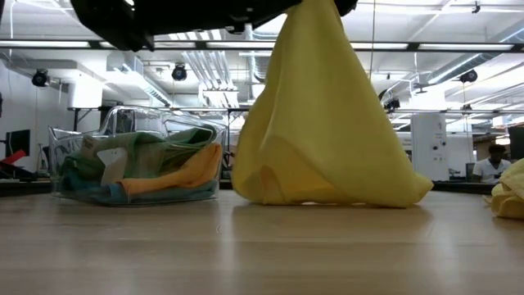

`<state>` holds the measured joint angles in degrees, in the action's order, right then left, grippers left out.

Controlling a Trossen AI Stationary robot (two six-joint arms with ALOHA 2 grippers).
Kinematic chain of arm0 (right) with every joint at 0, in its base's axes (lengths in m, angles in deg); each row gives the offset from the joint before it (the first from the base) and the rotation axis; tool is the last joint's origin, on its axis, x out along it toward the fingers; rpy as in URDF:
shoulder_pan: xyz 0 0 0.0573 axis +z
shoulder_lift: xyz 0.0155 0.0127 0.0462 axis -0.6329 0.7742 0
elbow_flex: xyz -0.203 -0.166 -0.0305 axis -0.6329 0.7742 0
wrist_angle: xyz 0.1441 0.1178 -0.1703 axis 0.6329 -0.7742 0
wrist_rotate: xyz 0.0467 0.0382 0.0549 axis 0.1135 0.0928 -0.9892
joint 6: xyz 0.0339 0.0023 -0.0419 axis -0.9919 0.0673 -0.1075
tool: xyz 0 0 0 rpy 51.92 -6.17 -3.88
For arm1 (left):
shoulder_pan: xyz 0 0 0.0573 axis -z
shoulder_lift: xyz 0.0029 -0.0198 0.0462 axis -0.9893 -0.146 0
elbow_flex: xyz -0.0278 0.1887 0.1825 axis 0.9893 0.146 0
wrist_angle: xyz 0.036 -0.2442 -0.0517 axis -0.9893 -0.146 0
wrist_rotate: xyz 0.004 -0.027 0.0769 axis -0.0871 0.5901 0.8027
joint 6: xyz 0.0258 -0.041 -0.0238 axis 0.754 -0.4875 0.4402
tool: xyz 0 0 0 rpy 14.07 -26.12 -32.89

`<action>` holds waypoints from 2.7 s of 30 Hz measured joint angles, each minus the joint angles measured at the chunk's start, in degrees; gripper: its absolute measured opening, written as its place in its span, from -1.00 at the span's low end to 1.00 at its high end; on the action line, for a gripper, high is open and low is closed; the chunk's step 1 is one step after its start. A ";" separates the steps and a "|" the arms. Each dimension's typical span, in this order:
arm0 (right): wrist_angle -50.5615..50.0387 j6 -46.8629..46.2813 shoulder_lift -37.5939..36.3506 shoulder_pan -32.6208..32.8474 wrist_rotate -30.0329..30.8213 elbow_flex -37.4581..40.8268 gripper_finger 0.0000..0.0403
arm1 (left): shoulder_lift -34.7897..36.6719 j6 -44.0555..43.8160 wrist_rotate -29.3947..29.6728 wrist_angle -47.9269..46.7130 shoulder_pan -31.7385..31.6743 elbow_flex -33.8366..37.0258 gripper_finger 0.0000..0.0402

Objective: Fold microfiber towels
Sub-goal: Fold the left yellow microfiber cloth

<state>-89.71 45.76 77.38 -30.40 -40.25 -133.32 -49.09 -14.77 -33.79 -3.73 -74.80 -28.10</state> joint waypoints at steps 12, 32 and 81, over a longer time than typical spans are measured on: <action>-2.19 -0.32 -0.09 0.02 -0.08 0.04 -0.94 | -0.95 -0.05 0.09 -0.82 0.01 -0.81 -0.59; 1.54 -0.64 -7.85 0.08 -0.26 10.94 0.22 | 5.71 -8.68 2.34 -1.60 9.26 -0.58 -1.00; 33.13 -4.48 -1.22 1.37 -6.03 33.55 0.22 | 8.54 -31.65 5.12 -29.38 15.49 0.77 -1.00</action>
<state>-56.58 41.28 76.16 -29.03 -46.28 -99.77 -40.55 -46.42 -28.67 -33.11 -59.30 -27.33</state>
